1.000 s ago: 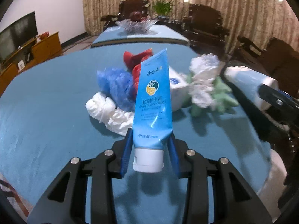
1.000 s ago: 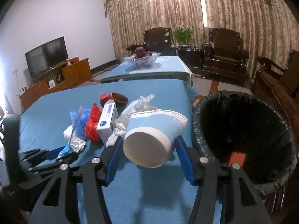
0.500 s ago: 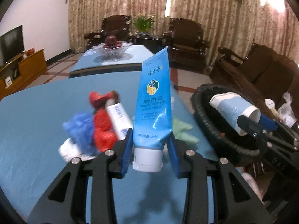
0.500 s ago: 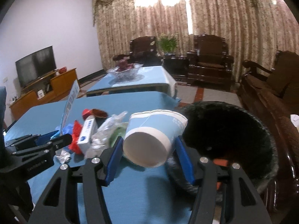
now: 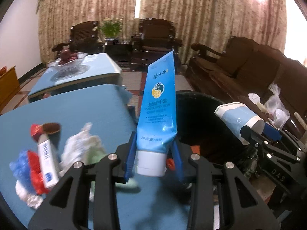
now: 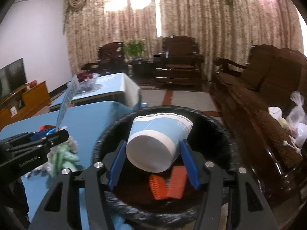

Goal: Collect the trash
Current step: 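Carry the cup and tube over the black bin and open both tools, then move both open tools back over the remaining trash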

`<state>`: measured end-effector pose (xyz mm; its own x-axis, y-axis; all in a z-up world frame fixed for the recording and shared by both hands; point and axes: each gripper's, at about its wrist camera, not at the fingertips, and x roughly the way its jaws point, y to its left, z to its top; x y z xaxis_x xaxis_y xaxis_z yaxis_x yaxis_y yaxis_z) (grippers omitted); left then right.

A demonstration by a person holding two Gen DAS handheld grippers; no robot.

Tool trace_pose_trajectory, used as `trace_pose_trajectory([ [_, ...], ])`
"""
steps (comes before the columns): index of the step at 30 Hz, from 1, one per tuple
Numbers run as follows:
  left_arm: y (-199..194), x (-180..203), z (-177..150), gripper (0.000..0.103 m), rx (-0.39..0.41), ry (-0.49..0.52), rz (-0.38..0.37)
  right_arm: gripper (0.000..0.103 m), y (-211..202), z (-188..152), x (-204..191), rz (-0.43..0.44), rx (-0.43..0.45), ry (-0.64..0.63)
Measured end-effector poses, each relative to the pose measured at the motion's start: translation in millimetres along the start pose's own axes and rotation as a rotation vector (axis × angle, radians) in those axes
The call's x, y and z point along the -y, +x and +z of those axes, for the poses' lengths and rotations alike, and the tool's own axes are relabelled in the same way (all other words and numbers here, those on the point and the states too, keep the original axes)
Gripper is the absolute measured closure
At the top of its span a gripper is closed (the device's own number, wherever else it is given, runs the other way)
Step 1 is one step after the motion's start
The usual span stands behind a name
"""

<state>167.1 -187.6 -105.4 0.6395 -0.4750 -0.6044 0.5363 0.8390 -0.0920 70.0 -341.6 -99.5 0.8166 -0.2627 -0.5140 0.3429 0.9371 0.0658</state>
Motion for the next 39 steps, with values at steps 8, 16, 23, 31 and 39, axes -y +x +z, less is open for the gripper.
trace_pose_trajectory([
  [8,33,25,13,0.038,-0.03,0.004,-0.084,0.029,15,1,34,-0.099,-0.011,0.023],
  [16,11,-5,16,0.017,0.03,-0.03,-0.016,0.006,8,-3,40,-0.14,-0.022,0.066],
  [23,-42,-67,-2,0.012,0.085,-0.086,0.136,0.006,-3,5,-10,-0.033,-0.006,0.039],
  [31,-98,-143,-35,0.012,0.094,-0.157,0.352,0.006,-6,4,-107,0.141,0.011,-0.053],
  [39,-125,-191,-68,0.012,0.069,-0.201,0.483,0.007,-1,-19,-188,0.255,0.015,-0.152],
])
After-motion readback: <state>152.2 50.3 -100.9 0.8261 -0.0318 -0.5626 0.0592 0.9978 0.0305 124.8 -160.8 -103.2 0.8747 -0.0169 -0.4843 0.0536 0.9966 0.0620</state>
